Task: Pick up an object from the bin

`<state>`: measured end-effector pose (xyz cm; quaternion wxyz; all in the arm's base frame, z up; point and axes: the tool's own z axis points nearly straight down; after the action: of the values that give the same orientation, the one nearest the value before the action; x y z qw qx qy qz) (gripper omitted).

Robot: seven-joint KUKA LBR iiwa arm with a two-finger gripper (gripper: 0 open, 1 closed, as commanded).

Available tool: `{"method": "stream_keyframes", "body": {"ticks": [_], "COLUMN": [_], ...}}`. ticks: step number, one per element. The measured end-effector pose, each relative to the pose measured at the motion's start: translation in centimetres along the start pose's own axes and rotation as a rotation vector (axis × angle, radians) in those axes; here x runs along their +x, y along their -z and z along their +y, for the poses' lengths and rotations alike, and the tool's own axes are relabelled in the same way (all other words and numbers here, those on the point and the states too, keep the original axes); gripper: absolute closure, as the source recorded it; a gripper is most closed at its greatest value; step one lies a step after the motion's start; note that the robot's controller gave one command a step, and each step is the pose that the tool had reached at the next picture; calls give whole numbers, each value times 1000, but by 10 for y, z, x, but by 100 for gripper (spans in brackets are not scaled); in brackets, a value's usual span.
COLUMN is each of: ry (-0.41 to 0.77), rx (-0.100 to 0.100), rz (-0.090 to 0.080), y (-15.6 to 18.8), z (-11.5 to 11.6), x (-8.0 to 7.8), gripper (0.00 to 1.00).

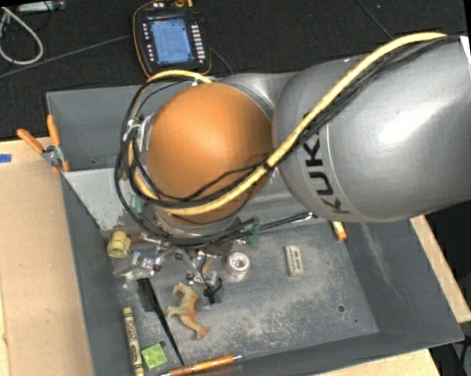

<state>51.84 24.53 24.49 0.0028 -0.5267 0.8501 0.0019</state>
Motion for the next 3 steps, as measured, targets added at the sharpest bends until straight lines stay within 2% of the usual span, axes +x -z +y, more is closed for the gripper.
{"method": "stream_keyframes", "body": {"ticks": [1, 2, 3], "ry": [235, 418, 416], "rx": [-13, 1, 1], "rz": [15, -5, -4], "y": [-41, -110, -110], "z": [21, 11, 11], "x": [27, 27, 28], "gripper": [0, 100, 0]}}
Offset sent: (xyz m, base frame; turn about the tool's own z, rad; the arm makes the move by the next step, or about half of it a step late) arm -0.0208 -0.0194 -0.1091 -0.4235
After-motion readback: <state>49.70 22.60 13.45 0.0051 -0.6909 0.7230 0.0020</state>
